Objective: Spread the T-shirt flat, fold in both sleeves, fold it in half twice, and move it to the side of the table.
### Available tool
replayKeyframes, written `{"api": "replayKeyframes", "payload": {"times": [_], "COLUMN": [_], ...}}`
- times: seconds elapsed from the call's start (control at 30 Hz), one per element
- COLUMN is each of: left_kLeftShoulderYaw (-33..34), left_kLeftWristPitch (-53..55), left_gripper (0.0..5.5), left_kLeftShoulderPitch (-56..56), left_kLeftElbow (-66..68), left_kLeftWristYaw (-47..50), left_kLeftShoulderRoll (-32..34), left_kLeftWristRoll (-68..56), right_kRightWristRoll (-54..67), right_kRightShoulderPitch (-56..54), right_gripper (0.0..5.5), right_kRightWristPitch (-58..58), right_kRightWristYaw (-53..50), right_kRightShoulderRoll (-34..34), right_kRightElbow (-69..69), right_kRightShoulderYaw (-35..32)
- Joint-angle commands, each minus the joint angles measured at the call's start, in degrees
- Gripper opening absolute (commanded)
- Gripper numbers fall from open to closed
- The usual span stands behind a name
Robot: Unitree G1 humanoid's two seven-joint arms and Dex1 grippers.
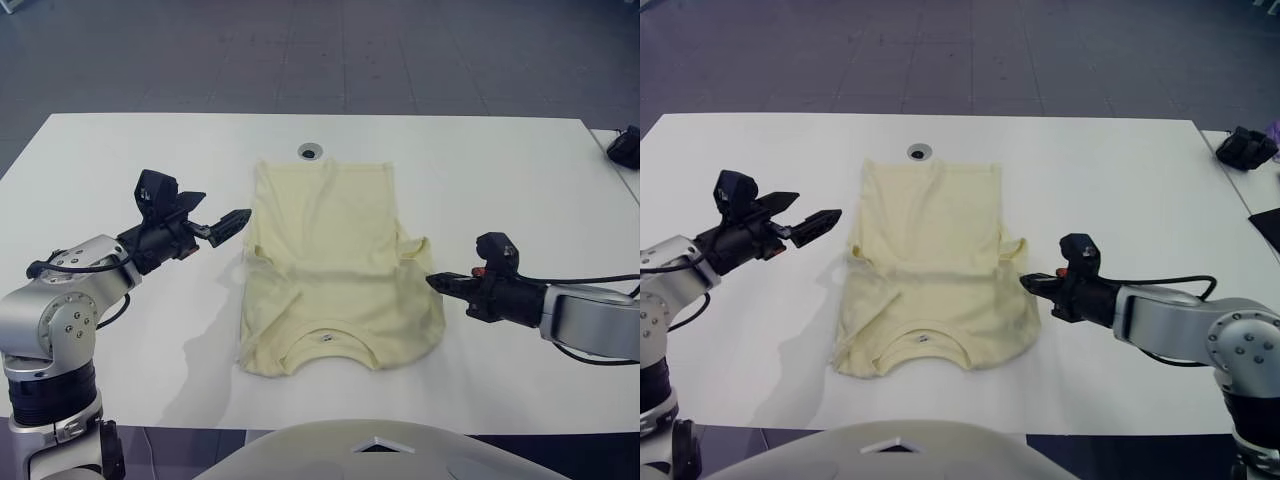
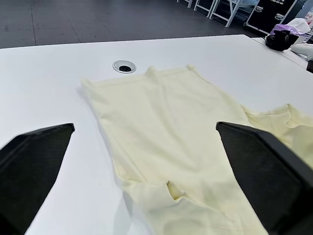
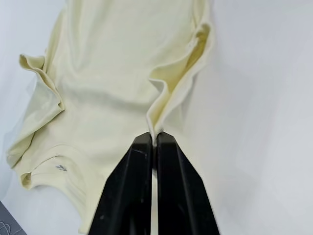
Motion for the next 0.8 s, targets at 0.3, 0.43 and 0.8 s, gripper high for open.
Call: {"api": "replayKeyframes", "payload": {"times": [0.3,0.43,0.8], "left_kLeftShoulderYaw": [-2.33,-2.66,-3.69], "left_kLeftWristPitch": [-0.61,-0.66,0.04], "left_gripper": [5.40,5.40,5.40], "left_kLeftShoulderPitch": [-1.15,-0.97,1.58], "left_kLeftElbow": [0.53,0.21,-0.90], "left_kLeftWristYaw": [0.28,0.99,-2.48], "left_kLeftShoulderRoll": [-0.40,-0.94,2.94], "left_kLeftWristRoll": [-0.11,-0.07,-0.12], "right_kRightWristRoll": [-3.86,-6.78,-25.43], "right_kRightShoulderPitch": [-11.89,-15.28,-10.96], "right_gripper": [0.04,0.36,2.25], "right_kRightWristPitch": [-4.39,-4.08,-4.62], "right_kRightWristYaw": [-3.58,-1.76,13.16], "right_kRightShoulderRoll": [11.32,17.24,3.55], "right_kRightElbow": [4.99,9.64,-6.57], "right_kRightShoulderYaw": [16.49,19.75,8.36]}}
